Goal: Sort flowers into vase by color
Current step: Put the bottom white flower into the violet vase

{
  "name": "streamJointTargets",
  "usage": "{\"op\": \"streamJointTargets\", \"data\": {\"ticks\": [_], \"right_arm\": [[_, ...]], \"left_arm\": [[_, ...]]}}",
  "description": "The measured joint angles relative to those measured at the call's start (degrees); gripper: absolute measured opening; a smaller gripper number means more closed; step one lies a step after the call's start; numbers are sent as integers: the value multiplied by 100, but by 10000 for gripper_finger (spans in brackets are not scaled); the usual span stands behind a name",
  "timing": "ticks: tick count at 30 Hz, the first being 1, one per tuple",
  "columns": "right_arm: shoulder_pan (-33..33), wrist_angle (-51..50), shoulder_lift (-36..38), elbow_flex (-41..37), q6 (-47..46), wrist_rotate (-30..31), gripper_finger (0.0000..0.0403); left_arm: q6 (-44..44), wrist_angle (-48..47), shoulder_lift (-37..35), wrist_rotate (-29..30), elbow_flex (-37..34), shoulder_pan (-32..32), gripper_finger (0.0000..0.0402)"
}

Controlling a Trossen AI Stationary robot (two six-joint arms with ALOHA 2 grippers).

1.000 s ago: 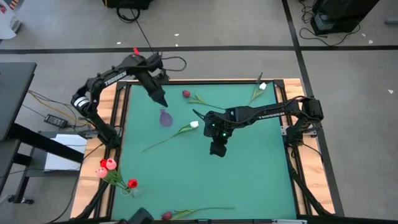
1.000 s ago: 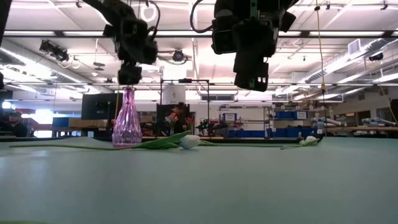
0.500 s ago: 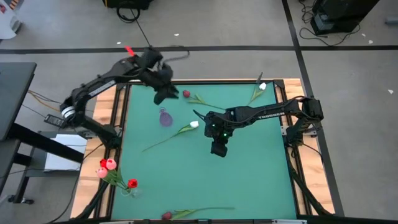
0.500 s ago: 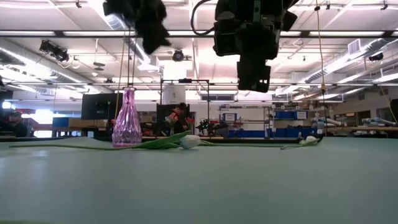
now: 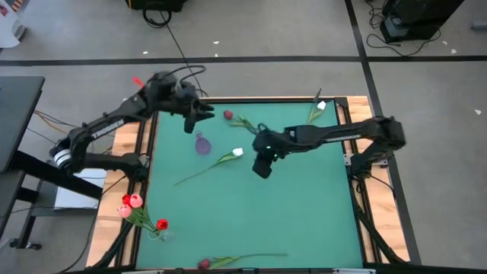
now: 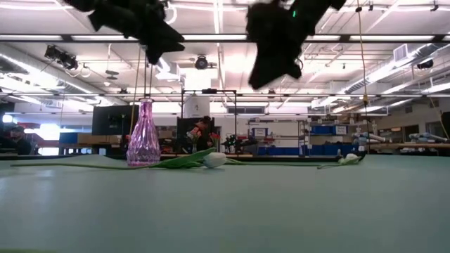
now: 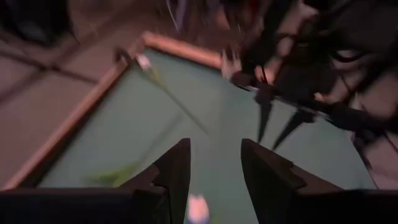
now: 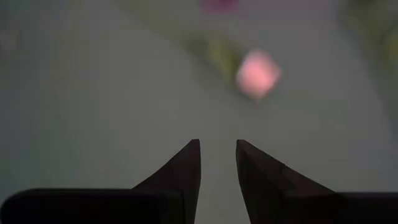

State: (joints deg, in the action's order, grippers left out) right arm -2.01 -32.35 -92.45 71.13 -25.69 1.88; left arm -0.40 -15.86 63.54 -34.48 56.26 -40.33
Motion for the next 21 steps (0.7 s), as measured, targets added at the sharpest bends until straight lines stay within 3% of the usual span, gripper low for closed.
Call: {"op": "streamJointTargets", "data": {"ticks": [3,6,12,21], "right_arm": [[157,347,489,0,331,962,112],[222,888,949,0,816,1467,112],[70,2463,1606,-486,1323,1190,112],[-113,3514,2098,-1513,608,664,112]], "left_arm": [[-327,1000,-644,265,-796,-12,146],[-390,1430,-1086,518,-1377,49,146],[-351,2438,-1443,582,-2249,261,146],[-1037,4436,-1502,650,-3636,212,177]]}}
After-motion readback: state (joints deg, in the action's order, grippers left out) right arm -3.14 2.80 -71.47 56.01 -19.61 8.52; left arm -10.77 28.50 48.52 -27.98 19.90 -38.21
